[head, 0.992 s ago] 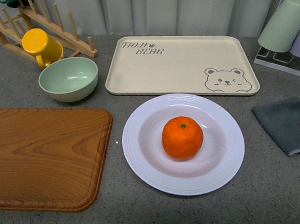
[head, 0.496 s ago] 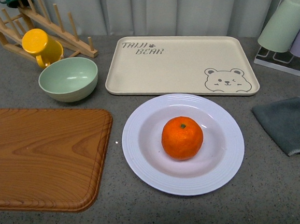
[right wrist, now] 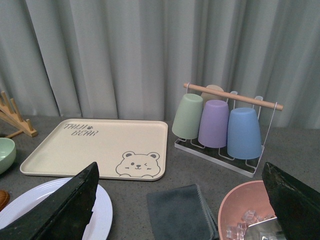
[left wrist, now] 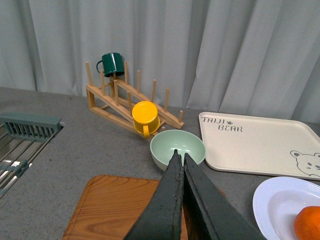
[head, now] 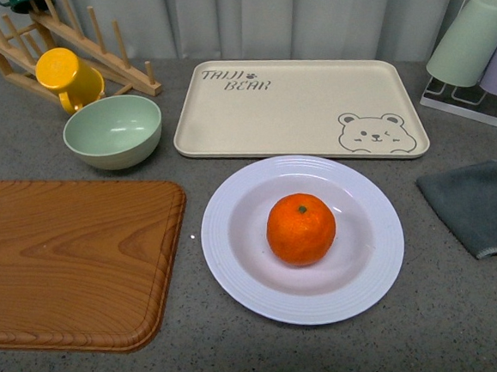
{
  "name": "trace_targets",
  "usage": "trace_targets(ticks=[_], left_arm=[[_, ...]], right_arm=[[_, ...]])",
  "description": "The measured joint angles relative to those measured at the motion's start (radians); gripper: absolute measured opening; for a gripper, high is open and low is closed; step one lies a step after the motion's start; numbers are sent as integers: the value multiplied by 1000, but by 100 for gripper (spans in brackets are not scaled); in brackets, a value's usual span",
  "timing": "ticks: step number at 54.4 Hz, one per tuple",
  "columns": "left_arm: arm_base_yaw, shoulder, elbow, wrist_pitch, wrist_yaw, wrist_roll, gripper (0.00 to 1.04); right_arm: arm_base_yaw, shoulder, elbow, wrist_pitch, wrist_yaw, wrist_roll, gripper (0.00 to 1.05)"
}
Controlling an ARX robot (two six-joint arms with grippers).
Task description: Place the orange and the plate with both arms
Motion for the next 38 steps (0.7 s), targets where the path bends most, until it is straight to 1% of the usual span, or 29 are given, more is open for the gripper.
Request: trace_targets(ticks=[27, 30, 32, 33, 38], left_arm=[[0, -137, 0, -137, 0, 0, 4], [0, -183, 0, -193, -1, 0, 4], [0, -252, 0, -286, 1, 0, 4], [0, -283, 0, -306, 0, 0, 4], [0, -308, 0, -314, 1, 0, 4]], right_arm=[[0, 0, 0, 0, 0, 0, 96], [0, 0, 0, 0, 0, 0, 96], [0, 0, 0, 0, 0, 0, 96], [0, 0, 0, 0, 0, 0, 96], [0, 0, 0, 0, 0, 0, 96]])
